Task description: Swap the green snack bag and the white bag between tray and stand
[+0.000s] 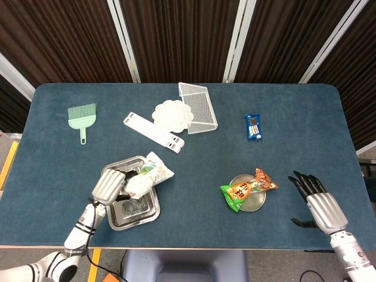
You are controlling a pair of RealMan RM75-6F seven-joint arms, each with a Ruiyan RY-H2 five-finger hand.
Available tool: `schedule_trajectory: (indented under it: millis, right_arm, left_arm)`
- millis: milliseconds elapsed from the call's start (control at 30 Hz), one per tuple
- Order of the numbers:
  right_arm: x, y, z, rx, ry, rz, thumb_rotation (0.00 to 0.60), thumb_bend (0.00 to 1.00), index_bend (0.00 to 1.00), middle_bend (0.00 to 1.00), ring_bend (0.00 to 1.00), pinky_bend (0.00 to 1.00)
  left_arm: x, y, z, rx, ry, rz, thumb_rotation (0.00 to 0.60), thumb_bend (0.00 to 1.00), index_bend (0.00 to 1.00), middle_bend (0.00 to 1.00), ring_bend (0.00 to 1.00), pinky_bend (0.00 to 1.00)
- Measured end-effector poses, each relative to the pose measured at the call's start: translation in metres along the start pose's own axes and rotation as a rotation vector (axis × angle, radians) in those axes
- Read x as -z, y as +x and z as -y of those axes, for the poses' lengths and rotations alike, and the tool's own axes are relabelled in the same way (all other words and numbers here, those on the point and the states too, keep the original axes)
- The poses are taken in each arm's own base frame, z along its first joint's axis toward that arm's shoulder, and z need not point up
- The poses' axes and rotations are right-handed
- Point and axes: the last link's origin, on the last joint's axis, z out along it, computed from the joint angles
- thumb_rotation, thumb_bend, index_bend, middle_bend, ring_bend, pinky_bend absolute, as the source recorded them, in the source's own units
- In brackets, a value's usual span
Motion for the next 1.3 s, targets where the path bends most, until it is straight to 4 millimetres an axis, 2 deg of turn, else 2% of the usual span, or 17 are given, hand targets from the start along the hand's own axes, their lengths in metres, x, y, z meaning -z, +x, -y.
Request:
schedule_trajectory:
  millis: [100,200,267,300,367,433,767,1033,1300]
  right_arm:
    - [0.0,-0.002,0.003,0.006,0.001,0.003,0.6,0.12,0.0,0.0,0.0,0.0]
    - [0.001,-0.004,0.004,0.013,0.003,0.002,0.6,0.12,0.0,0.0,0.0,0.0]
    - [0.001,-0.005,0.006,0.017,0.003,0.004,0.6,0.12,0.0,0.0,0.0,0.0]
    - [0.001,-0.006,0.006,0.018,0.003,0.006,0.6,0.12,0.0,0.0,0.0,0.0]
    - [0.001,-0.007,0.007,0.019,0.004,0.011,0.6,0.12,0.0,0.0,0.0,0.0]
    - [0.0,-0.007,0.007,0.018,0.005,0.012,0.6,0.12,0.0,0.0,0.0,0.0]
    - [0.0,-0.007,0.006,0.009,0.012,0.021,0.6,0.12,0.0,0.0,0.0,0.0]
    - [0.002,-0.005,0.007,0.001,0.022,0.015,0.6,0.12,0.0,0.0,0.0,0.0]
    - [0.002,-0.005,0.007,-0.001,0.029,0.021,0.6,0.12,0.0,0.0,0.0,0.0]
  left_arm:
    - [0.019,0.0,0.024,-0.008,0.063,0.014,0.6,0.47,0.66,0.83,0.7,0.7]
    - [0.035,-0.006,0.035,0.007,0.095,0.048,0.6,0.44,0.46,0.67,0.58,0.59]
    - [0.04,-0.011,0.039,-0.002,0.101,0.08,0.6,0.41,0.18,0.43,0.36,0.43]
    - [0.042,-0.013,0.039,-0.007,0.102,0.095,0.6,0.4,0.07,0.3,0.24,0.35]
    - [0.044,-0.017,0.038,-0.016,0.103,0.133,0.6,0.39,0.0,0.09,0.06,0.22]
    - [0.044,-0.019,0.034,-0.013,0.097,0.154,0.6,0.39,0.0,0.0,0.0,0.13]
    - [0.039,-0.009,0.001,-0.072,0.015,0.17,0.6,0.36,0.0,0.0,0.0,0.02]
    - [0.037,-0.014,-0.011,-0.063,0.017,0.225,0.6,0.35,0.0,0.0,0.0,0.02]
    - [0.043,-0.015,-0.012,-0.182,0.026,0.299,0.6,0.36,0.0,0.0,0.0,0.02]
